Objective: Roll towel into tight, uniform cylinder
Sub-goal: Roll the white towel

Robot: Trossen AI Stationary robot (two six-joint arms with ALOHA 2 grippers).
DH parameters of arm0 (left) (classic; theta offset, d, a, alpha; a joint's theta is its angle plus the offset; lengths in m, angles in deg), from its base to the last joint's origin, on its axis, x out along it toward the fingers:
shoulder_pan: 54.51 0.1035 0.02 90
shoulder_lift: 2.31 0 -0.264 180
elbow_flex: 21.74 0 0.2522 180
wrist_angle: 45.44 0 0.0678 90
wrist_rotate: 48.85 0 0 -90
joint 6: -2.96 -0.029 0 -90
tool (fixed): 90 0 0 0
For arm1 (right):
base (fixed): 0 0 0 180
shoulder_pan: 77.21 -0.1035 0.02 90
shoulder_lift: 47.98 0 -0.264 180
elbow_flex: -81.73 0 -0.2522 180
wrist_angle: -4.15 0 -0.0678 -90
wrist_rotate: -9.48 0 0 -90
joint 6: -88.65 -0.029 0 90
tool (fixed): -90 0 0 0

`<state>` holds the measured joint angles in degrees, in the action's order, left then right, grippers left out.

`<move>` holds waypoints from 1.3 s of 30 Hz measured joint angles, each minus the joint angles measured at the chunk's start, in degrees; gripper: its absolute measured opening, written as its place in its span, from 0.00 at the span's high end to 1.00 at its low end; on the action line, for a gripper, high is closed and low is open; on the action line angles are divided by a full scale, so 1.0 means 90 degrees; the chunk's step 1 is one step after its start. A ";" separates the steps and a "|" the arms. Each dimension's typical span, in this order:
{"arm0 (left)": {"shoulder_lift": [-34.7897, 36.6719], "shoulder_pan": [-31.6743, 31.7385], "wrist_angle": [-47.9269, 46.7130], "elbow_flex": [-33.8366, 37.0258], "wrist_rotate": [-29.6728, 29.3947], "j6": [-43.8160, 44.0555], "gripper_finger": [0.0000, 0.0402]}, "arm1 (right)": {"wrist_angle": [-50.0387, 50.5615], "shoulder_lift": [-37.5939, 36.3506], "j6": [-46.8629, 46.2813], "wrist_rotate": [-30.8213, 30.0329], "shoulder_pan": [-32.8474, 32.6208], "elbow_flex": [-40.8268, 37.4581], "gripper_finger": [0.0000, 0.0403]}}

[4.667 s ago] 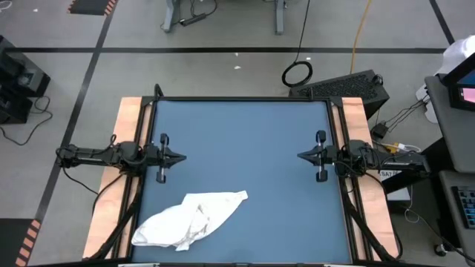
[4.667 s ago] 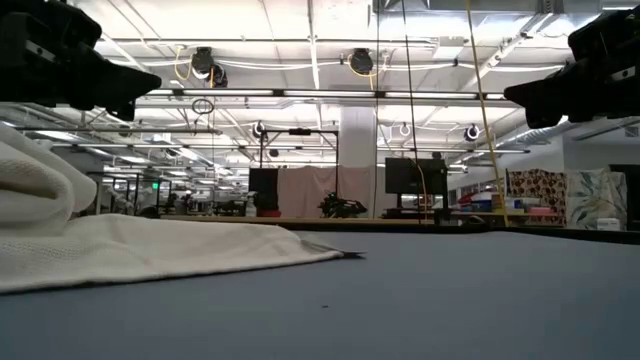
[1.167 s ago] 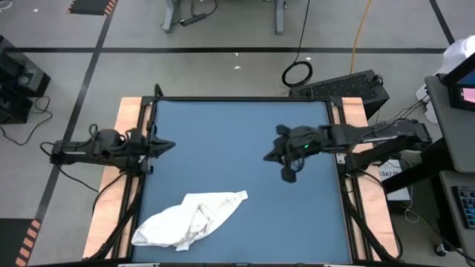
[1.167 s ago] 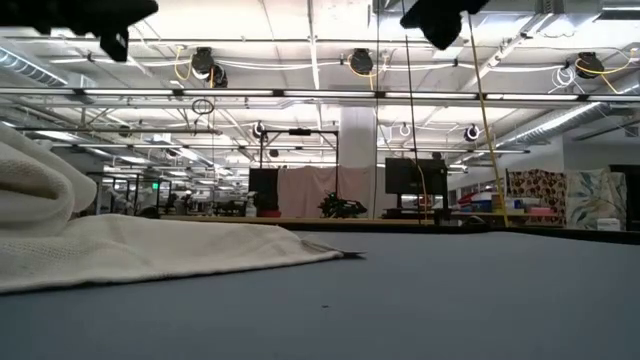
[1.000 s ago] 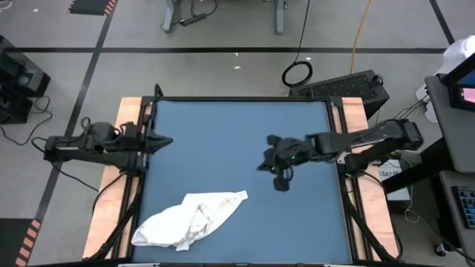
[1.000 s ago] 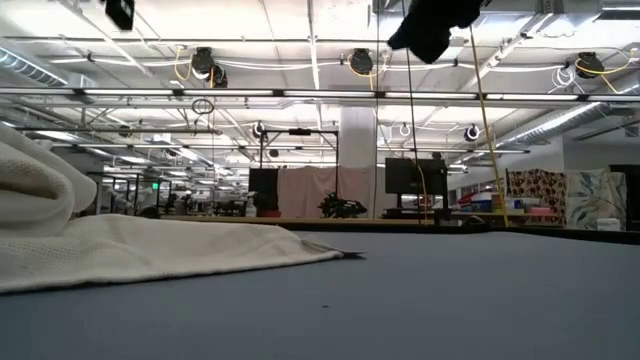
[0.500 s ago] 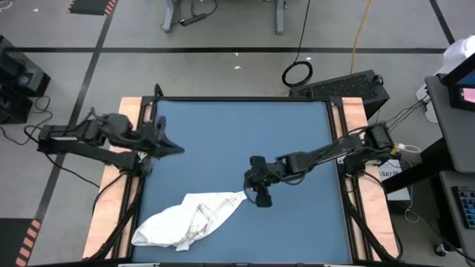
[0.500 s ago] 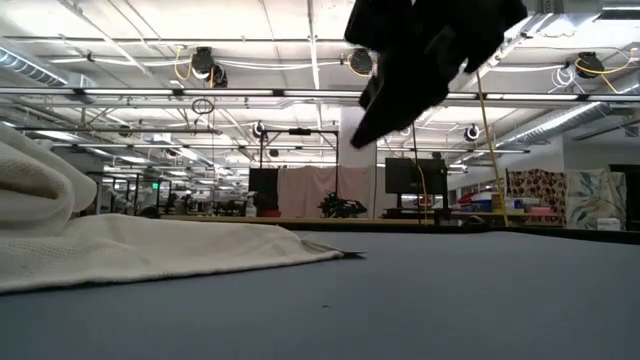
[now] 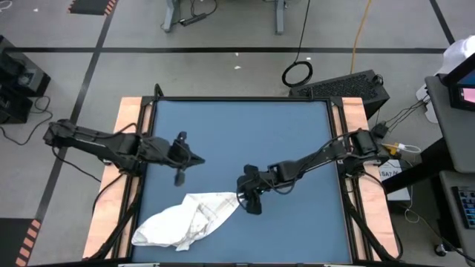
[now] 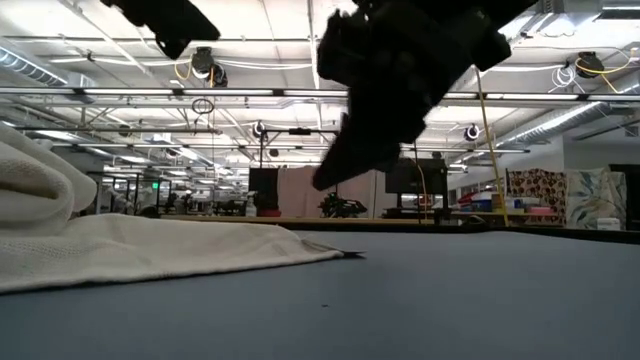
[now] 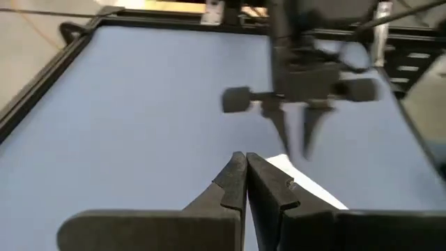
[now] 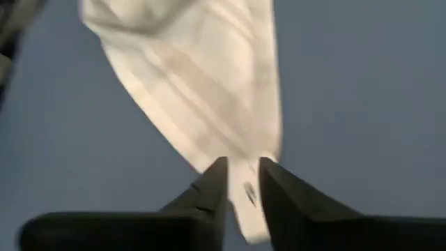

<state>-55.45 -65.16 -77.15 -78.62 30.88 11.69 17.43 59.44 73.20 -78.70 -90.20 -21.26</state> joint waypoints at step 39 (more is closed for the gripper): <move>-0.3365 -0.1436 0.2203 0.0197 -0.0069 0.1170 0.96 | 0.2452 -0.0866 -0.0240 -0.2207 -0.0028 0.0550 0.98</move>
<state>-85.74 -78.09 -57.33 -76.84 30.26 22.21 39.50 51.64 71.04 -98.57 -90.44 -16.31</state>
